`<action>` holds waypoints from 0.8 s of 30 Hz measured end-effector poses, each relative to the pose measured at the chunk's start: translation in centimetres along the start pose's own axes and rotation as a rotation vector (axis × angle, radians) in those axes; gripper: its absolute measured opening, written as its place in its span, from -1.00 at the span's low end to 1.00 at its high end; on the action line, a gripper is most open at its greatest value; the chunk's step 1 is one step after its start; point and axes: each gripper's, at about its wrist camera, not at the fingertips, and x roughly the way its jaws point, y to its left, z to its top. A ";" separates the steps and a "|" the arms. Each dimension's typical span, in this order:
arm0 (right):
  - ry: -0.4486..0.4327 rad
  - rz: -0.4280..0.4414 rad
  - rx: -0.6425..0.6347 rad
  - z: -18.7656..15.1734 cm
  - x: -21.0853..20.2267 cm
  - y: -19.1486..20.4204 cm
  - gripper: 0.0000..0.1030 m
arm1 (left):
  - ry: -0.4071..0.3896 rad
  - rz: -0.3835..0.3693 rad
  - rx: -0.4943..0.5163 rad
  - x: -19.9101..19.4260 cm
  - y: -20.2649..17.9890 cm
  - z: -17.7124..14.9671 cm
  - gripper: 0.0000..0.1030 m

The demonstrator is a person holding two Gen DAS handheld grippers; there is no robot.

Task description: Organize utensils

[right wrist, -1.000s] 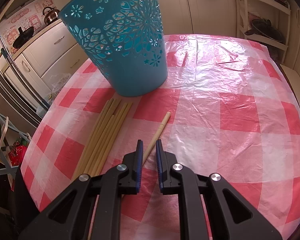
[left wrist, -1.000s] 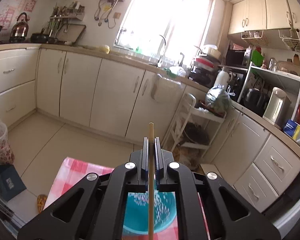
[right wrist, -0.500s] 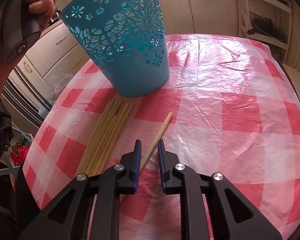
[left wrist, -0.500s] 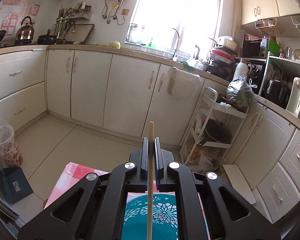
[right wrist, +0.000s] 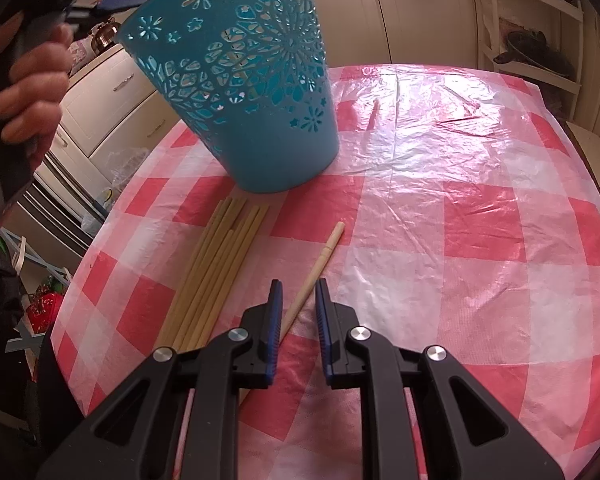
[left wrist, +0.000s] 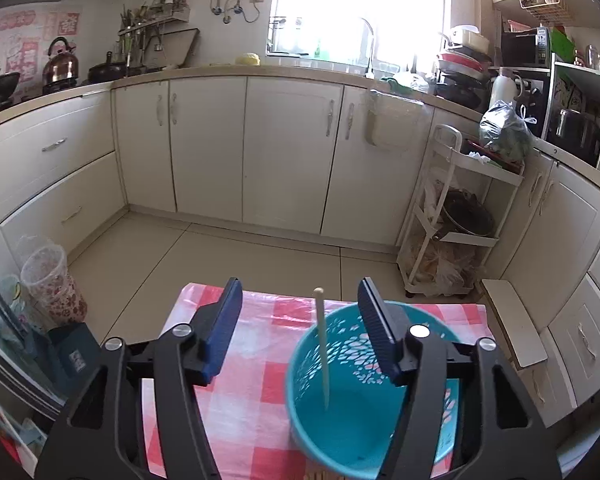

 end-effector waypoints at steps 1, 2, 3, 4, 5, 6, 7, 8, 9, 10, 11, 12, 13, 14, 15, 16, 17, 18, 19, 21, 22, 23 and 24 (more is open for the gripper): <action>-0.002 -0.016 -0.014 -0.1 0.0 0.2 -0.69 | -0.003 0.007 -0.010 -0.9 0.8 -0.6 0.36; -0.003 -0.035 -0.031 -0.1 0.1 0.6 -0.70 | -0.003 0.014 -0.022 -1.8 1.7 -1.2 0.43; -0.003 -0.059 -0.055 -0.1 0.1 1.0 -0.71 | -0.003 0.018 -0.033 -2.5 2.6 -1.8 0.51; -0.002 -0.084 -0.082 -0.2 0.2 1.5 -0.74 | 0.000 0.021 -0.047 -3.2 3.6 -2.6 0.54; 0.000 -0.100 -0.102 -0.2 0.3 1.9 -0.78 | 0.011 0.025 -0.059 -3.8 4.6 -3.4 0.55; 0.001 -0.108 -0.110 -0.2 0.4 2.1 -0.78 | 0.025 0.026 -0.069 -4.3 5.5 -4.2 0.56; 0.007 -0.108 -0.110 -0.2 0.4 2.1 -0.78 | 0.041 0.027 -0.079 -4.6 6.4 -5.1 0.56; 0.017 -0.093 -0.100 -0.1 0.4 2.1 -0.80 | 0.063 0.028 -0.093 -4.9 7.4 -6.1 0.56; 0.027 -0.067 -0.078 -0.1 0.3 1.9 -0.86 | 0.079 0.028 -0.103 -5.2 8.3 -7.0 0.57; 0.031 -0.054 -0.064 -0.2 0.2 1.8 -0.90 | 0.097 0.028 -0.114 -5.4 9.1 -7.9 0.57; 0.032 -0.043 -0.053 -0.4 0.0 1.8 -0.90 | 0.111 0.027 -0.121 -5.5 9.6 -8.7 0.57; 0.033 -0.017 -0.034 -0.6 -0.4 1.7 -0.90 | 0.129 0.025 -0.131 -5.7 10.4 -9.5 0.57; 0.033 0.006 -0.017 -0.8 -0.7 1.6 -0.90 | 0.145 0.024 -0.141 -5.8 11.0 -10.4 0.57; 0.032 0.016 -0.009 -1.0 -1.0 1.6 -0.90 | 0.160 0.022 -0.149 -5.9 11.5 -11.1 0.58; 0.029 0.029 0.002 -1.2 -1.4 1.6 -0.90 | 0.174 0.021 -0.156 -5.9 12.0 -11.8 0.58; 0.025 0.045 0.012 -1.4 -1.7 1.6 -0.90 | 0.185 0.022 -0.162 -5.8 12.2 -12.3 0.58; 0.021 0.062 0.024 -1.6 -2.1 1.5 -0.90 | 0.198 0.023 -0.170 -5.8 12.6 -13.0 0.58; 0.014 0.071 0.033 -1.6 -2.6 1.6 -0.90 | 0.206 0.022 -0.176 -5.8 12.8 -13.4 0.58; 0.003 0.082 0.043 -1.7 -3.2 1.5 -0.90 | 0.216 0.021 -0.183 -5.7 13.0 -13.9 0.58; -0.033 0.137 0.072 -1.6 -4.9 1.3 -0.91 | 0.232 0.019 -0.190 -5.6 13.3 -14.6 0.58; -0.052 0.160 0.083 -1.2 -5.6 1.4 -0.91 | 0.239 0.019 -0.192 -5.6 13.4 -14.9 0.58; -0.074 0.181 0.089 -0.7 -6.5 1.7 -0.91 | 0.245 0.020 -0.193 -5.6 13.3 -15.1 0.58; -0.109 0.212 0.092 -0.1 -7.9 1.9 -0.91 | 0.252 0.020 -0.194 -5.5 13.4 -15.5 0.58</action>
